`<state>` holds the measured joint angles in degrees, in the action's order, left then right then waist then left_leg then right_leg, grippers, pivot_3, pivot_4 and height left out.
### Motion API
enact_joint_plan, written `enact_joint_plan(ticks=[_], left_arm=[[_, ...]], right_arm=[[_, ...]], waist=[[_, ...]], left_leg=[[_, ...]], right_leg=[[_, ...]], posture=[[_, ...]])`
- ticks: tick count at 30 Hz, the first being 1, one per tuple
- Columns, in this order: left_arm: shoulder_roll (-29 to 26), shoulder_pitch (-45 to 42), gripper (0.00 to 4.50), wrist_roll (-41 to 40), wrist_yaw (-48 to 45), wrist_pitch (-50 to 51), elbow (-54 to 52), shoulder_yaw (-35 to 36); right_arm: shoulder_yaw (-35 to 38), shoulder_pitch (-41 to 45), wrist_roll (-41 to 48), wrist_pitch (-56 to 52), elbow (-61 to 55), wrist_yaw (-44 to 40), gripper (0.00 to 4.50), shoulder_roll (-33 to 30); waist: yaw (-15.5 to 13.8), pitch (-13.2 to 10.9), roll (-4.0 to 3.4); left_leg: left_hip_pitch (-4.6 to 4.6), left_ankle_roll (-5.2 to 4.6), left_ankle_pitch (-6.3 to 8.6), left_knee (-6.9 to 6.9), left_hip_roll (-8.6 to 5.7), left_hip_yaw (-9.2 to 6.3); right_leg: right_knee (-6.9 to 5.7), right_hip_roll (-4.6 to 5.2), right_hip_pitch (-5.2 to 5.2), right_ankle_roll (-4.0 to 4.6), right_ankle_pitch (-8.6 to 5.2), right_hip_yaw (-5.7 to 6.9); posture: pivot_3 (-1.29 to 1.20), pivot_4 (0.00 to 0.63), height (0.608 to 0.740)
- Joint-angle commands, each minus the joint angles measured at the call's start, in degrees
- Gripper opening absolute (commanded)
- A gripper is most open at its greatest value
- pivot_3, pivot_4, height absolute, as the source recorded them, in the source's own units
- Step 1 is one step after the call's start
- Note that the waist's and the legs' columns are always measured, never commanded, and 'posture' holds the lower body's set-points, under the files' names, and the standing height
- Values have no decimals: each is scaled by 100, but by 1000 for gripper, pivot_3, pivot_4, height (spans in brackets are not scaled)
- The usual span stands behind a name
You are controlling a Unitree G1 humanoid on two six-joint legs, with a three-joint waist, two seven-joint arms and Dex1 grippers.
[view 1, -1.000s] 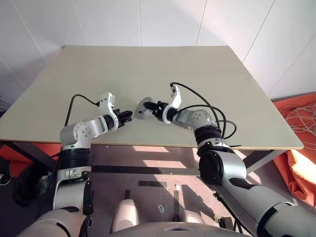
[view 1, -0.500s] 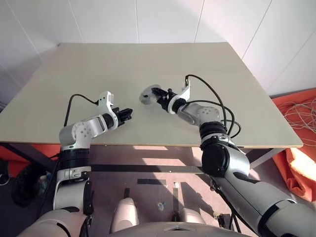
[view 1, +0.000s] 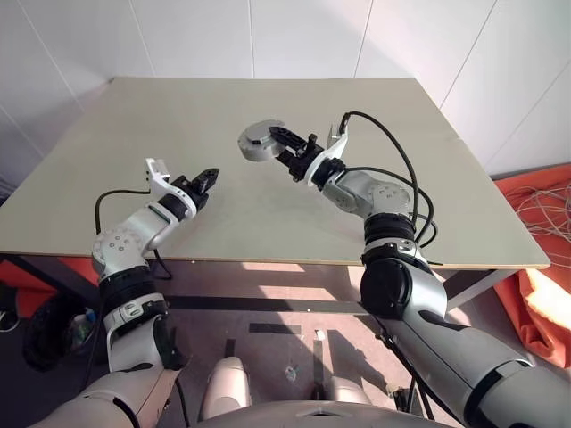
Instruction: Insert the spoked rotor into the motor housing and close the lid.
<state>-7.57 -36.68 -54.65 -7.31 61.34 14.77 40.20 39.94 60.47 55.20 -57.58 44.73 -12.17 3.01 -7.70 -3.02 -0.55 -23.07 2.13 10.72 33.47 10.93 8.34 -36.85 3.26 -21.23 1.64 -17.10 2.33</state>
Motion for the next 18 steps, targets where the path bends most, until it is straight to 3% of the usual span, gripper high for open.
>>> enact_joint_plan(ticks=[1,4,15,18], left_arm=[[-53,-37,0,-391,-5,97,-28,29],[-53,44,554,-472,-79,134,-52,-87],[-131,128,4202,-860,-326,77,-123,-253],[-75,17,4462,-1237,14,241,158,-33]], right_arm=[[-59,132,266,-49,-300,-10,1906,39],[-142,88,247,-78,-338,14,1906,49],[-224,75,254,-10,-287,79,1906,-1],[-241,81,256,-23,-295,76,1906,-10]], waist=[[-12,0,0],[-45,0,0],[-100,0,0],[-100,0,0]], left_leg=[[-1,0,0,0,0,0],[0,0,0,3,1,-1],[-2,1,0,8,1,-1],[-2,1,0,11,1,-1]], right_leg=[[-1,0,0,0,0,1],[-1,0,1,-1,1,4],[-3,1,0,-5,3,6],[-3,1,1,-8,5,5]], posture=[[0,0,740],[0,0,740],[0,0,740],[0,0,740]])
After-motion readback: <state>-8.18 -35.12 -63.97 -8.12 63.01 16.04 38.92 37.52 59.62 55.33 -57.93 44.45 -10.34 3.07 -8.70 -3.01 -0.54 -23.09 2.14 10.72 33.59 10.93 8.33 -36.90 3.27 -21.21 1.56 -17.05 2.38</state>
